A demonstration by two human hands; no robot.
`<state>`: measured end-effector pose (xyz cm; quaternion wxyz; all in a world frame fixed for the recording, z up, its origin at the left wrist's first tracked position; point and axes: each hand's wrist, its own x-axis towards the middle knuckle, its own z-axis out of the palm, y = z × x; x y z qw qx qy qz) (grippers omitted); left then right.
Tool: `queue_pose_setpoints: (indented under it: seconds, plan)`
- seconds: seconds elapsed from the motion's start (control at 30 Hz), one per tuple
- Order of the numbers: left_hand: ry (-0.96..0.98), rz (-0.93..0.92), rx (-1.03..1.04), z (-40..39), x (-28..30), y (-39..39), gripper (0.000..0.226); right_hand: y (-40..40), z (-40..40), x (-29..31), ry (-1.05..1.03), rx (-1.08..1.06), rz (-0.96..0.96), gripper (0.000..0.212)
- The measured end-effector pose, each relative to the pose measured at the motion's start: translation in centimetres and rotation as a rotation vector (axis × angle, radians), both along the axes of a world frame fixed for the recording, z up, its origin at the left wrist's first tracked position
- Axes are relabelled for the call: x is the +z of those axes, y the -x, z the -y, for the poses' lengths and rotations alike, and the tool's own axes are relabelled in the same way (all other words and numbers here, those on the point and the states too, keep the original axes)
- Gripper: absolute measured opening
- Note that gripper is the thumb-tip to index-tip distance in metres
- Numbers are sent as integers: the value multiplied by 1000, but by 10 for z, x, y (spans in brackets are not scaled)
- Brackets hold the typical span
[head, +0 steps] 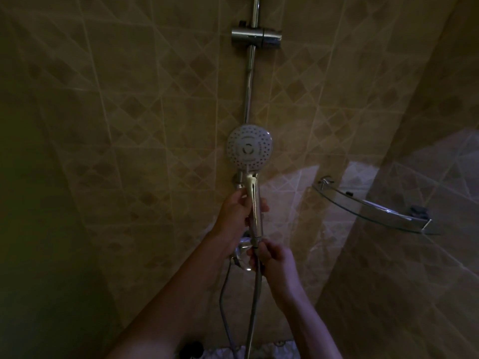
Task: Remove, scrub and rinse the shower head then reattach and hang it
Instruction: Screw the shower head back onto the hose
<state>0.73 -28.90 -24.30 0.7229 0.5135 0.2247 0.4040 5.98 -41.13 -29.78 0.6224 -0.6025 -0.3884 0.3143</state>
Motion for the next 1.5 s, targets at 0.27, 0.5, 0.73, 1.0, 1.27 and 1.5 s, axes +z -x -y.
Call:
queue_pose_setpoints:
  seconds: [0.27, 0.5, 0.73, 1.0, 1.27, 1.5]
  plan:
    - [58, 67, -73, -3, -1, -6, 11, -4, 7, 12, -30, 27, -8, 30]
    - [-107, -53, -5, -8, -4, -5, 9, -3, 8, 9, -38, -6, -55, 30]
    - [13, -16, 6, -12, -6, -6, 16, -3, 4, 8, -39, -8, -48, 32]
    - [-72, -90, 63, -7, -11, -5, 48, 1, 6, 13, -8, 19, -16, 28]
    - [9, -79, 95, -7, -6, 2, 41, -1, 6, 9, 8, 10, -44, 26]
    - [108, 43, -66, -3, -1, 4, 25, -1, 5, 8, -5, -4, -36, 29]
